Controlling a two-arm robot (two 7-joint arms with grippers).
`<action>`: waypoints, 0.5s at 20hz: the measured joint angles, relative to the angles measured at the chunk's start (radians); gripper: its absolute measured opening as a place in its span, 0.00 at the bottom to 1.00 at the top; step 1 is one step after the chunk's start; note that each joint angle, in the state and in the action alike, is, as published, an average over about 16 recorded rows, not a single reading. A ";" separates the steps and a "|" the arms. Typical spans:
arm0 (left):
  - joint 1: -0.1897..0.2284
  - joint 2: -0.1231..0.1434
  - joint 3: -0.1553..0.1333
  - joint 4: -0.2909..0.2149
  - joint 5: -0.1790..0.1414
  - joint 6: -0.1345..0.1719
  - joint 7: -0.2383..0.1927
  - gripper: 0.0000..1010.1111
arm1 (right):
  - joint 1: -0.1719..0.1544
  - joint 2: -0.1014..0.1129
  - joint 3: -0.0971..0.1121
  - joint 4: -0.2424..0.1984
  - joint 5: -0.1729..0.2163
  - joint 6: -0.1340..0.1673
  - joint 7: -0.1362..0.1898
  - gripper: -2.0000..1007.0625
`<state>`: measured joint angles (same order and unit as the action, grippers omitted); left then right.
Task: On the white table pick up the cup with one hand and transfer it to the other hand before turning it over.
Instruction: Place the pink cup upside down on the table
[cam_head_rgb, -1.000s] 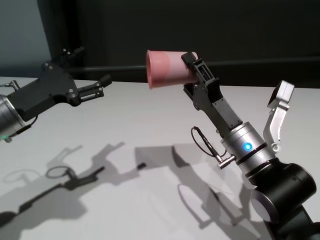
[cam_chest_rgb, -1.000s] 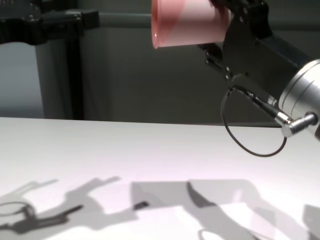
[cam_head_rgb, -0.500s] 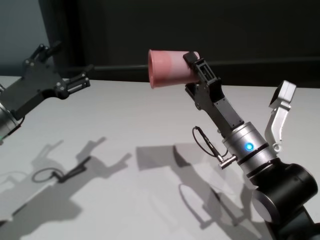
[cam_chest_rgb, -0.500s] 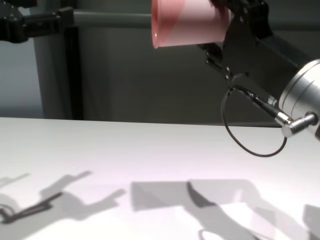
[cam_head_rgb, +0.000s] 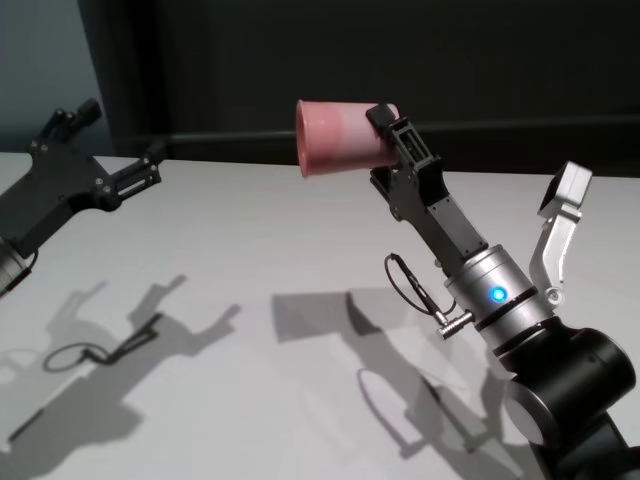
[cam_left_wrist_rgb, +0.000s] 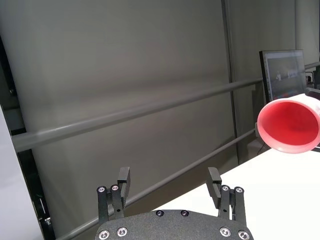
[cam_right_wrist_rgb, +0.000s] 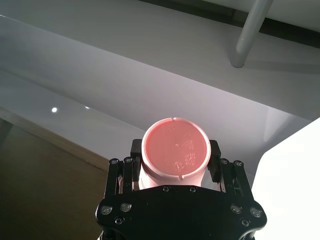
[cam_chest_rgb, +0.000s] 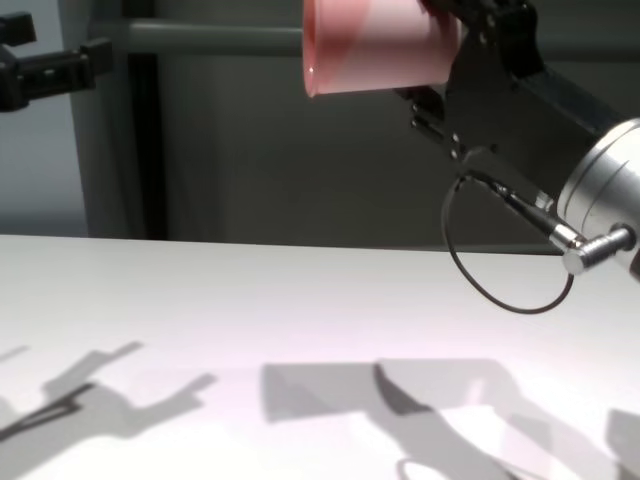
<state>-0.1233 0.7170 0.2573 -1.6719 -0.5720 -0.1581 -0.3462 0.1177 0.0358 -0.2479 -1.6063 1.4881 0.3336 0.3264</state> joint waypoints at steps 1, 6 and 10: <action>0.004 -0.004 -0.001 0.005 0.003 -0.005 0.000 0.99 | 0.000 0.000 0.000 0.000 0.000 0.000 0.000 0.74; 0.016 -0.028 -0.001 0.040 0.025 -0.039 -0.005 0.99 | 0.000 0.000 0.000 0.000 0.000 0.000 0.000 0.74; 0.019 -0.050 0.008 0.075 0.050 -0.069 -0.015 0.99 | 0.000 0.000 0.000 0.000 0.000 0.000 0.000 0.74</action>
<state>-0.1047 0.6673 0.2656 -1.5973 -0.5225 -0.2275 -0.3611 0.1177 0.0358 -0.2479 -1.6063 1.4881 0.3337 0.3264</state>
